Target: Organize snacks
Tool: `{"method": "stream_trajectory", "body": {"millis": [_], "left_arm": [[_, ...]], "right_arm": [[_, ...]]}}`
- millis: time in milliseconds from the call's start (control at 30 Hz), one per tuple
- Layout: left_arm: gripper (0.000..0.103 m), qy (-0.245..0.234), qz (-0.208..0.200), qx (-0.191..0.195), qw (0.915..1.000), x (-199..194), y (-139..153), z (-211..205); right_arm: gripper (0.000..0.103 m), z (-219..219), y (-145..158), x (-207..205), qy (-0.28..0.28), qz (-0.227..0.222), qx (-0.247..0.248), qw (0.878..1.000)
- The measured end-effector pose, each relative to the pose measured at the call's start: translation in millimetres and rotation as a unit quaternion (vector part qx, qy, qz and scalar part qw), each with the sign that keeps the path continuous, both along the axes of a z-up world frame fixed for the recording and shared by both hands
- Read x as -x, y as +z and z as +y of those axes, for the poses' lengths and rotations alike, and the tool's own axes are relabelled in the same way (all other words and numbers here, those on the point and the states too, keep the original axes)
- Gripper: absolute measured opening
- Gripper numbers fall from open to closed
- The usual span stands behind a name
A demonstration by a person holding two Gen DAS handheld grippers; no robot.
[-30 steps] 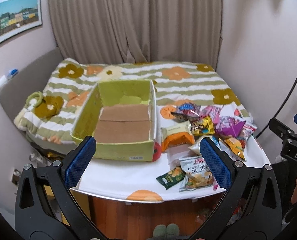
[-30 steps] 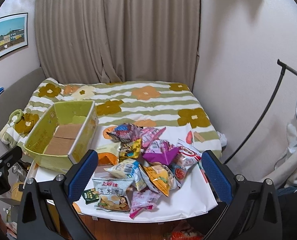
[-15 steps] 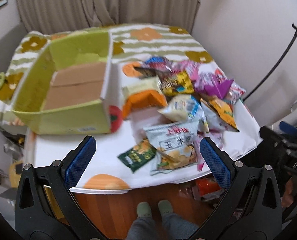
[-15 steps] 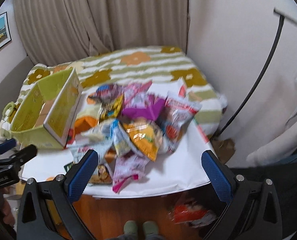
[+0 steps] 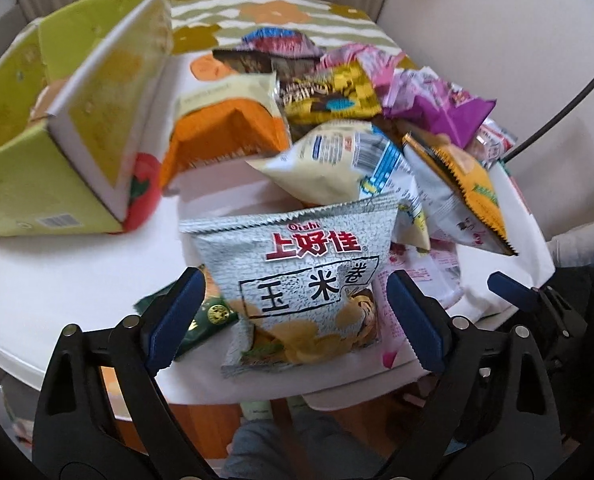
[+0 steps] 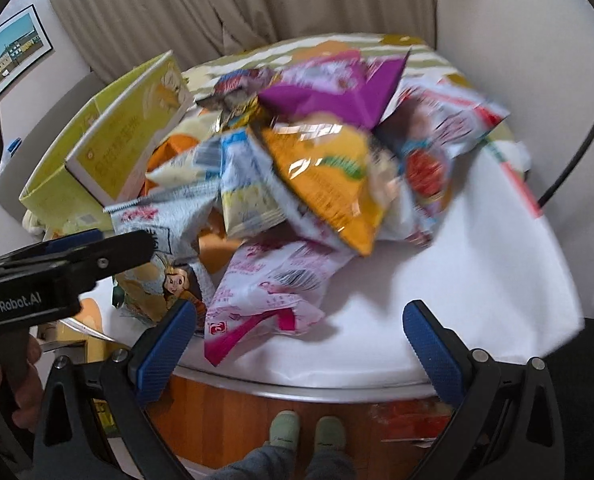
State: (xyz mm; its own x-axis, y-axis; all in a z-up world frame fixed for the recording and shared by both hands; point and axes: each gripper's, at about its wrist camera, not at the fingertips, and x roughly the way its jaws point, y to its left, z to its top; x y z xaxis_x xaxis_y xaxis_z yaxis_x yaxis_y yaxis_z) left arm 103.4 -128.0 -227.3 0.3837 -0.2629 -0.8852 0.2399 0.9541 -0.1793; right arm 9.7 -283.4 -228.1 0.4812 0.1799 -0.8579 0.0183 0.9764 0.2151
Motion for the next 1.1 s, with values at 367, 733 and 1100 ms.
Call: {"method": "stream_trajectory", "body": {"millis": [367,733,1100], "left_arm": [[0.065,-0.013,0.022,-0.002,0.9997,-10.1,-23.6,-6.0],[0.061,-0.028,-0.006,-0.029,0.9992,-2.2,-15.4,-11.2],[0.061,-0.010,-0.032,-0.026,0.9991,19.9,19.0,-1.2]], "right_arm": [[0.099,1.3,-18.9,-13.0,0.032,-0.002,-0.023,0.999],[0.068,10.8,-28.6,-23.8,0.055,0.016,-0.026,0.998],[0.052,8.2,-12.0,-11.4,0.062,0.013,-0.038,0.997]]}}
